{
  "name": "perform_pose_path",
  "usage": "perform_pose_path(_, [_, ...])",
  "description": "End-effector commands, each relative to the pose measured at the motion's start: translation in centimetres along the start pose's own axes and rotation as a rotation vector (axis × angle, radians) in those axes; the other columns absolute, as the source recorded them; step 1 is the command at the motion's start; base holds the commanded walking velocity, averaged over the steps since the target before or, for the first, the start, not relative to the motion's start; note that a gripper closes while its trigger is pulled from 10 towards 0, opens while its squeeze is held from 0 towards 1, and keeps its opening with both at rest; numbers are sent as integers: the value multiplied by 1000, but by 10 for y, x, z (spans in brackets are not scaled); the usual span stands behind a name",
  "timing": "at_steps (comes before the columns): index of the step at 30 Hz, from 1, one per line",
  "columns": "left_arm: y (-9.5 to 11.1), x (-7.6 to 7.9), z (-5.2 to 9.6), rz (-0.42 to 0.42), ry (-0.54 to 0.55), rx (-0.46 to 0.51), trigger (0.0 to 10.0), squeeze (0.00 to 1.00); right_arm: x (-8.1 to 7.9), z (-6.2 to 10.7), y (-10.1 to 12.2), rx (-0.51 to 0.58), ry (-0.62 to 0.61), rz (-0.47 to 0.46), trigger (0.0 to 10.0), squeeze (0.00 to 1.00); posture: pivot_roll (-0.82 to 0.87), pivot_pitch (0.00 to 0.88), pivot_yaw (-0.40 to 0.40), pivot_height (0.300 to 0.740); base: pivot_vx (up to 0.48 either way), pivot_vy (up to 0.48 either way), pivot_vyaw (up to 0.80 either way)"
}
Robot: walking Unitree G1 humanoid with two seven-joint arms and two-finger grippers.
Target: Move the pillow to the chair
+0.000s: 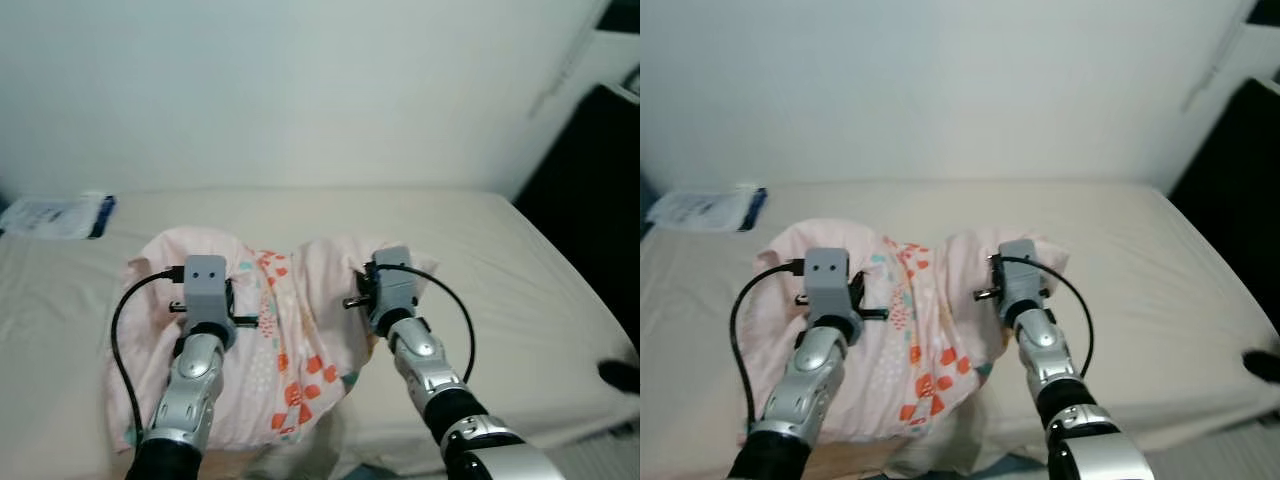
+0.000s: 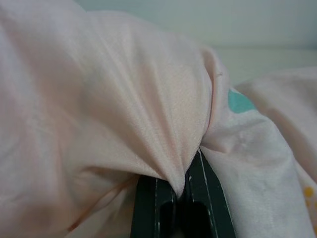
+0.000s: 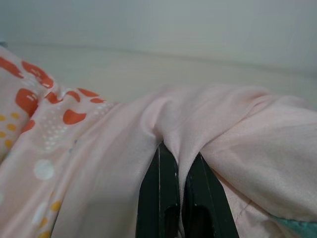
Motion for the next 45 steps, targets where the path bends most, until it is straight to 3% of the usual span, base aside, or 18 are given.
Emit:
perform_pose_path(1, [7,22,-3,0,-83,35,10000,0,-4,-5,13,47,14,9,10000,0,12,0,-111,724,0,0,-800])
perform_pose_path(28, [10,17,-6,0,-33,55,10000,0,1,-8,15,37,10,26,10000,0,11,0,-134,724,0,0,-800])
perform_pose_path(45, [5,8,-3,13,-8,38,10000,0,-9,-9,13,21,35,11,10000,0,24,0,-126,724,0,0,-800])
Point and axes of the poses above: a point about 5 cm out from each wrist's last joint towards the gripper, its own z axis pointing back from the gripper into the wrist, its own y axis along the axis of the wrist's last joint, x = y × z, the point moved 4 cm from there along -z, pointing out of the wrist towards the gripper, and after that the axes turned 15 degrees about z, right-handed, at the moved point
